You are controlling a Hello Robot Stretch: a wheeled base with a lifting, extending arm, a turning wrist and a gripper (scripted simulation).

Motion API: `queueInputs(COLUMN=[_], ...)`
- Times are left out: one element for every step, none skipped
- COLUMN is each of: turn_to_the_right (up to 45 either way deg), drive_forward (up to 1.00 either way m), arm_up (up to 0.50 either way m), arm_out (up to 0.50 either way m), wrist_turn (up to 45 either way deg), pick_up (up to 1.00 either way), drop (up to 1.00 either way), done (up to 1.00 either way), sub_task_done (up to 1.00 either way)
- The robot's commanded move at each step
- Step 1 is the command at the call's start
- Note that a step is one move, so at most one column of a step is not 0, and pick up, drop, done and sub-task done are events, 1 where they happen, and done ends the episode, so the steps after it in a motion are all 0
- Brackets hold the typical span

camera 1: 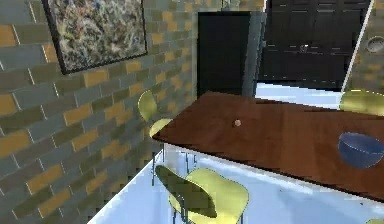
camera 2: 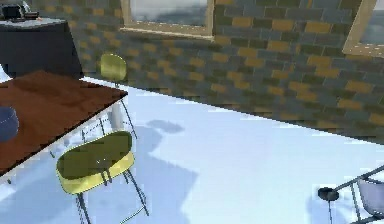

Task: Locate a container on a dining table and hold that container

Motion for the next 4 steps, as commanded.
queueInputs(turn_to_the_right=[39.0, 0.0, -45.0, -33.0], drive_forward=[0.0, 0.5, 0.0, 0.0], arm_up=[0.0, 0.0, 0.0, 0.0], arm_out=[0.0, 0.0, 0.0, 0.0], wrist_turn=[0.0, 0.0, 0.0, 0.0], pick_up=[0.0, 0.0, 0.0, 0.0], drop=[0.0, 0.0, 0.0, 0.0], done=[0.0, 0.0, 0.0, 0.0], sub_task_done=[0.0, 0.0, 0.0, 0.0])
